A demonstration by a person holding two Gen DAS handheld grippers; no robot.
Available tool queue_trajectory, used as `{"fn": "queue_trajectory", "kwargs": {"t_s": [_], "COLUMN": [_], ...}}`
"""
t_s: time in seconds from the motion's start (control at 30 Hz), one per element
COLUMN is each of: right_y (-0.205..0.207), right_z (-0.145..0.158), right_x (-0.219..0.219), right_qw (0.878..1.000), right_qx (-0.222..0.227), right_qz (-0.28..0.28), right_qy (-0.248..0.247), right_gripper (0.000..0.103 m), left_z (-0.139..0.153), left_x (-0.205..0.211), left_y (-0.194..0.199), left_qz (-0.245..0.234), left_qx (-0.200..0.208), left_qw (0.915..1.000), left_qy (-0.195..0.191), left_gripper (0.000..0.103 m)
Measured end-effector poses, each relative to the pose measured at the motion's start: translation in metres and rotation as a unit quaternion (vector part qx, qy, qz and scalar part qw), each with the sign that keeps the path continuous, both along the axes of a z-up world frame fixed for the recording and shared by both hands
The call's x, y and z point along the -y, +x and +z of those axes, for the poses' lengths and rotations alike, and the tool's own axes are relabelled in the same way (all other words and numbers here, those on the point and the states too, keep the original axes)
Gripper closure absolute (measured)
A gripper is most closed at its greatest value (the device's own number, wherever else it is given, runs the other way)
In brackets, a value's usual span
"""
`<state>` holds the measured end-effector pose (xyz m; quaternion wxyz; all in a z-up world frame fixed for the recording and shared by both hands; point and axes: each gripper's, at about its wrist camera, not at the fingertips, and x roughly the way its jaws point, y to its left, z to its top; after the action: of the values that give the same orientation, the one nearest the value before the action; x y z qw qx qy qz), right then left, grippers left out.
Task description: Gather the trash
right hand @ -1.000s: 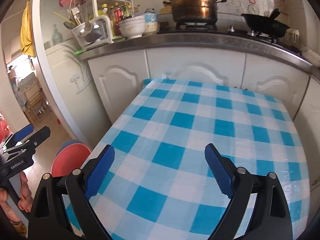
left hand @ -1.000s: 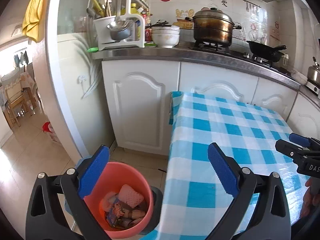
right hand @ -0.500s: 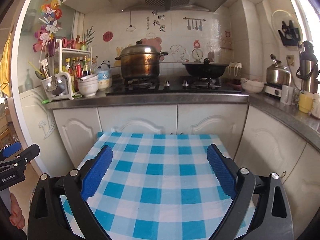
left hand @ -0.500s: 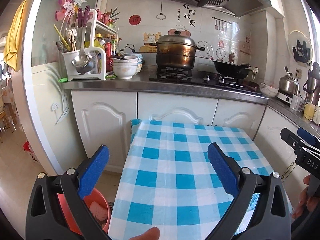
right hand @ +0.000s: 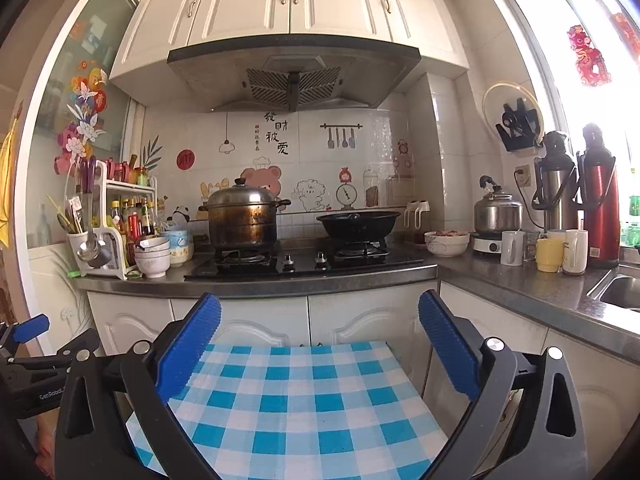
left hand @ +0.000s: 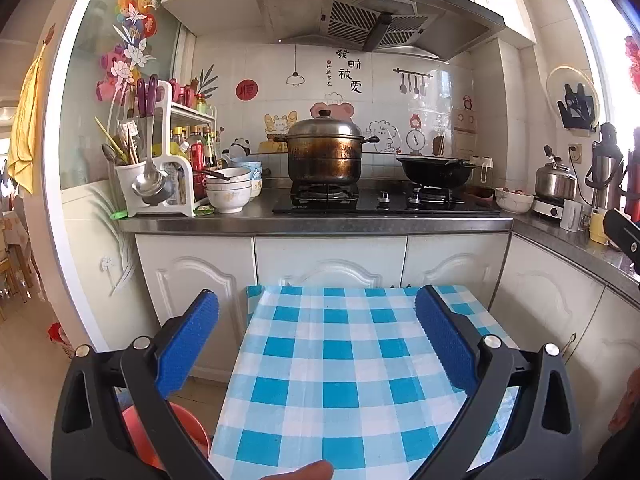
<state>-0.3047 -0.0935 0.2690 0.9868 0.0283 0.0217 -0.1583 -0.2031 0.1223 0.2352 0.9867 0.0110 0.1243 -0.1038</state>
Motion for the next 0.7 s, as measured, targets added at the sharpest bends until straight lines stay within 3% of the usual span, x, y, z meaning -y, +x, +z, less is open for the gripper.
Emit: {"fn": "queue_trajectory", "kwargs": {"t_s": [0.33,0.7], "right_y": [-0.033,-0.039], "right_z": [0.022,0.027], "right_x": [0.003,-0.002], "right_qw": [0.999,0.999], "right_qx": [0.039,0.047], "right_qz": [-0.016,-0.014], "right_qy": [0.000,-0.002], "right_gripper": [0.005,0.005], "left_z": [0.014,0.019], "left_x": [0.008,0.006], "left_y": [-0.014,-0.023], "left_qz": [-0.004,-0.011], "left_qx": [0.026,0.034], "left_qw": [0.9996,0.9994], "left_qy": [0.006,0.002], "left_gripper": [0.004,0.004]}}
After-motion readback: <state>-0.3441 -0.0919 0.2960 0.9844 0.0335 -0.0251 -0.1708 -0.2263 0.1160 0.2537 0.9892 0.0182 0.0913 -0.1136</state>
